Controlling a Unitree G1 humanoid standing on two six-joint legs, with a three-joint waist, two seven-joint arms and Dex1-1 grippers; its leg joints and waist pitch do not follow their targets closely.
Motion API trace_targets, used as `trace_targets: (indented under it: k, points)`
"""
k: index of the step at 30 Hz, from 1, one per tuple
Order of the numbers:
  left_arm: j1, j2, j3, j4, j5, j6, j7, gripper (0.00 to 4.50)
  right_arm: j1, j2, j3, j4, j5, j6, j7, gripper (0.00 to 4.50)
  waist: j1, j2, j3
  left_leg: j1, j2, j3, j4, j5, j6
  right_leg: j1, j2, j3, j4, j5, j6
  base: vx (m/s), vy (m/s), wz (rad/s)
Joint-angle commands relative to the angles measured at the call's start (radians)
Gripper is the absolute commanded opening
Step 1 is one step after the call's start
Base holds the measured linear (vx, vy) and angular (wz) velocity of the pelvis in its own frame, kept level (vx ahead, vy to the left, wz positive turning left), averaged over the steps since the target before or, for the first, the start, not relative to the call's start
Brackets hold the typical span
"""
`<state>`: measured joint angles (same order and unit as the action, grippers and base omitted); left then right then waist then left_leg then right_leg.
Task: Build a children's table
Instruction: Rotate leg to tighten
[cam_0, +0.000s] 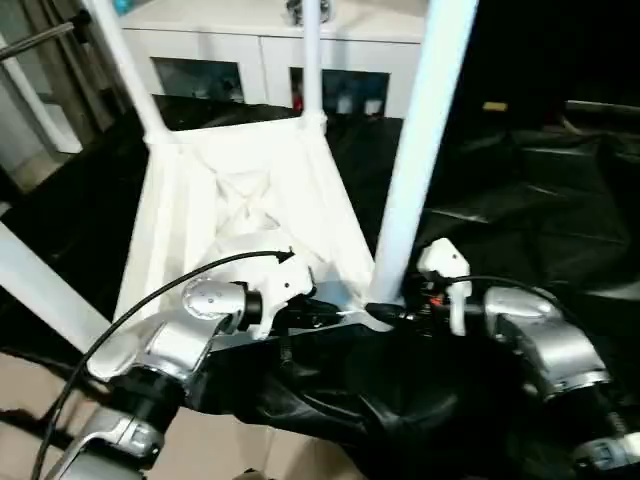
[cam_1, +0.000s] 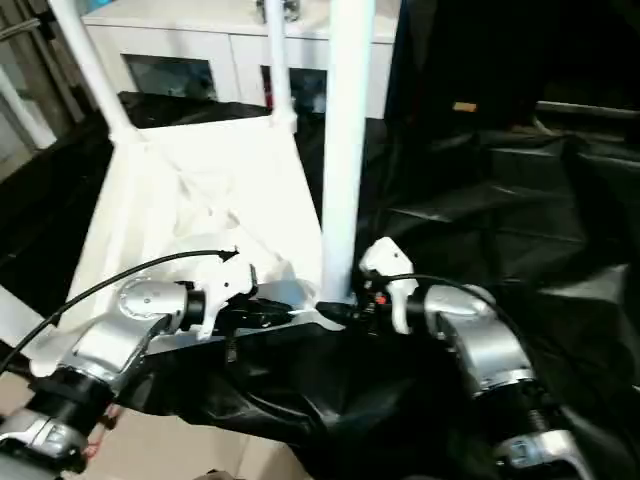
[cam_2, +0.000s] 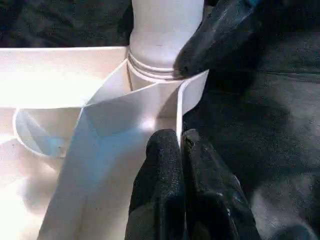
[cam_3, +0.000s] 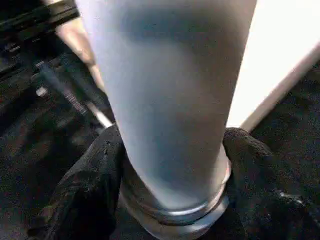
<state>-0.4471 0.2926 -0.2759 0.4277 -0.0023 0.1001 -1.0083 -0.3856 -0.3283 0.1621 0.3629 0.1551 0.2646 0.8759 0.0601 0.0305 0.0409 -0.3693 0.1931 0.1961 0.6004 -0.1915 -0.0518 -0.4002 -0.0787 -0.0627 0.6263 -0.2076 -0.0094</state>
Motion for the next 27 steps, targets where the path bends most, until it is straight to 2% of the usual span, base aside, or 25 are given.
trace_targets:
  k: [1, 3, 4, 5, 7, 9, 10, 11, 12, 14, 15, 16, 17, 19, 21, 22, 24, 25, 26, 27]
  points:
    - [-0.014, -0.06, 0.013, 0.043, 0.016, 0.033, 0.124, 0.0, -0.005, 0.066, 0.013, 0.066, -0.06, 0.029, -0.161, 2.68, 0.002, -0.027, -0.047, 0.007, 0.037, -0.018, -0.071, -0.187, 0.038, 0.042, -0.066, 0.045, -0.092, -0.266, -0.188, 0.0, 0.0, 0.0]
    - [-0.031, -0.082, 0.012, 0.06, 0.029, 0.044, 0.171, 0.0, -0.008, 0.101, 0.005, 0.091, -0.064, 0.034, -0.214, 2.68, -0.006, -0.027, -0.043, 0.011, 0.035, -0.026, -0.08, -0.254, 0.002, 0.042, -0.07, 0.044, -0.105, -0.404, -0.146, 0.0, 0.0, 0.0]
    - [-0.051, -0.111, 0.012, 0.082, 0.039, 0.059, 0.217, 0.0, -0.014, 0.136, 0.0, 0.117, -0.07, 0.032, -0.268, 2.68, -0.008, -0.027, -0.045, 0.013, 0.036, -0.026, -0.081, -0.261, -0.002, 0.04, -0.07, 0.045, -0.106, -0.41, -0.14, 0.0, 0.0, 0.0]
    - [-0.07, -0.137, 0.011, 0.103, 0.049, 0.072, 0.26, 0.0, -0.023, 0.17, -0.005, 0.145, -0.078, 0.032, -0.325, 2.67, -0.009, -0.025, -0.042, 0.02, 0.036, -0.025, -0.081, -0.277, -0.013, 0.033, -0.069, 0.047, -0.112, -0.418, -0.136, 0.0, 0.0, 0.0]
    - [-0.101, -0.18, 0.01, 0.139, 0.067, 0.081, 0.332, 0.0, -0.045, 0.218, -0.011, 0.196, -0.095, 0.045, -0.416, 2.67, -0.013, -0.024, -0.038, 0.024, 0.034, -0.03, -0.087, -0.32, -0.026, 0.033, -0.069, 0.044, -0.117, -0.467, -0.125, 0.0, 0.0, 0.0]
    - [-0.123, -0.217, 0.002, 0.159, 0.077, 0.072, 0.353, 0.0, -0.077, 0.254, 0.004, 0.245, -0.137, 0.021, -0.499, 2.67, -0.019, -0.016, -0.038, 0.033, 0.032, -0.034, -0.091, -0.373, -0.034, 0.034, -0.07, 0.04, -0.13, -0.5, -0.109, 0.0, 0.0, 0.0]
    - [-0.127, -0.222, -0.002, 0.162, 0.078, 0.069, 0.347, 0.0, -0.083, 0.261, 0.006, 0.252, -0.141, 0.009, -0.506, 2.67, -0.02, -0.019, -0.04, 0.029, 0.032, -0.036, -0.091, -0.365, -0.033, 0.037, -0.071, 0.041, -0.128, -0.487, -0.107, 0.0, 0.0, 0.0]
    - [-0.13, -0.225, -0.005, 0.164, 0.079, 0.066, 0.344, 0.0, -0.088, 0.266, 0.006, 0.257, -0.143, 0.0, -0.512, 2.67, -0.019, -0.016, -0.043, 0.027, 0.032, -0.035, -0.092, -0.352, -0.027, 0.037, -0.072, 0.043, -0.127, -0.456, -0.109, 0.0, 0.0, 0.0]
    - [-0.135, -0.229, -0.009, 0.168, 0.083, 0.063, 0.338, 0.0, -0.094, 0.274, 0.003, 0.263, -0.146, -0.011, -0.52, 3.02, -0.019, -0.015, -0.043, 0.028, 0.033, -0.034, -0.091, -0.35, -0.021, 0.035, -0.07, 0.045, -0.125, -0.432, -0.119, 0.0, 0.0, 0.0]
    - [-0.135, -0.225, -0.014, 0.165, 0.085, 0.051, 0.325, 0.0, -0.096, 0.277, -0.002, 0.259, -0.137, -0.014, -0.51, 3.02, -0.017, -0.016, -0.046, 0.025, 0.033, -0.032, -0.09, -0.325, -0.011, 0.039, -0.07, 0.047, -0.119, -0.377, -0.137, 0.0, 0.0, 0.0]
    - [-0.136, -0.218, -0.017, 0.16, 0.081, 0.044, 0.302, 0.0, -0.1, 0.278, -0.015, 0.253, -0.121, -0.014, -0.491, 3.27, -0.017, -0.016, -0.045, 0.023, 0.034, -0.031, -0.09, -0.319, -0.009, 0.04, -0.07, 0.048, -0.117, -0.362, -0.143, 0.0, 0.0, 0.0]
    - [-0.136, -0.208, -0.02, 0.158, 0.079, 0.025, 0.28, 0.0, -0.106, 0.274, -0.031, 0.248, -0.107, -0.017, -0.48, 3.27, -0.017, -0.014, -0.046, 0.022, 0.033, -0.029, -0.09, -0.315, -0.006, 0.041, -0.068, 0.048, -0.115, -0.347, -0.15, 0.0, 0.0, 0.0]
    - [-0.132, -0.195, -0.022, 0.15, 0.071, 0.012, 0.25, 0.0, -0.111, 0.262, -0.041, 0.239, -0.096, -0.019, -0.462, 3.27, -0.017, -0.013, -0.047, 0.021, 0.033, -0.03, -0.089, -0.31, -0.003, 0.043, -0.069, 0.048, -0.114, -0.336, -0.156, 0.0, 0.0, 0.0]
    - [-0.121, -0.168, -0.025, 0.132, 0.056, -0.014, 0.194, 0.0, -0.121, 0.233, -0.052, 0.227, -0.088, -0.026, -0.441, 3.59, -0.016, -0.013, -0.049, 0.02, 0.034, -0.029, -0.09, -0.294, 0.003, 0.045, -0.069, 0.048, -0.111, -0.305, -0.164, 0.0, 0.0, 0.0]
    - [-0.11, -0.145, -0.025, 0.116, 0.045, -0.021, 0.154, 0.0, -0.119, 0.203, -0.047, 0.209, -0.085, -0.035, -0.402, 3.69, -0.014, -0.008, -0.052, 0.022, 0.035, -0.026, -0.087, -0.27, 0.01, 0.047, -0.068, 0.049, -0.107, -0.249, -0.181, 0.0, 0.0, 0.0]
    - [-0.102, -0.131, -0.025, 0.105, 0.038, -0.023, 0.128, 0.0, -0.116, 0.181, -0.042, 0.194, -0.082, -0.038, -0.37, 3.69, -0.013, -0.009, -0.054, 0.021, 0.035, -0.025, -0.084, -0.256, 0.013, 0.048, -0.069, 0.049, -0.104, -0.224, -0.189, 0.0, 0.0, 0.0]
    - [-0.085, -0.103, -0.026, 0.082, 0.024, -0.022, 0.077, 0.0, -0.101, 0.129, -0.023, 0.153, -0.073, -0.036, -0.282, 3.95, -0.008, -0.002, -0.064, 0.015, 0.036, -0.022, -0.076, -0.159, 0.038, 0.057, -0.065, 0.049, -0.082, -0.046, -0.229, 0.0, 0.0, 0.0]
    - [-0.081, -0.095, -0.027, 0.075, 0.022, -0.021, 0.062, 0.0, -0.094, 0.113, -0.017, 0.139, -0.072, -0.035, -0.253, 4.04, -0.006, -0.001, -0.066, 0.013, 0.035, -0.022, -0.073, -0.129, 0.048, 0.059, -0.064, 0.047, -0.076, 0.005, -0.238, 0.0, 0.0, 0.0]
    - [-0.072, -0.084, -0.027, 0.064, 0.013, -0.026, 0.036, 0.0, -0.083, 0.084, -0.004, 0.113, -0.069, -0.03, -0.204, 4.09, -0.002, 0.005, -0.073, 0.01, 0.035, -0.022, -0.064, -0.067, 0.072, 0.062, -0.063, 0.047, -0.062, 0.116, -0.256, 0.0, 0.0, 0.0]
    - [-0.06, -0.068, -0.023, 0.045, -0.01, -0.031, -0.01, 0.0, -0.062, 0.036, 0.016, 0.064, -0.06, -0.024, -0.116, 4.14, 0.001, 0.0, -0.074, 0.006, 0.034, -0.021, -0.059, -0.03, 0.101, 0.062, -0.059, 0.045, -0.057, 0.198, -0.271, 0.0, 0.0, 0.0]
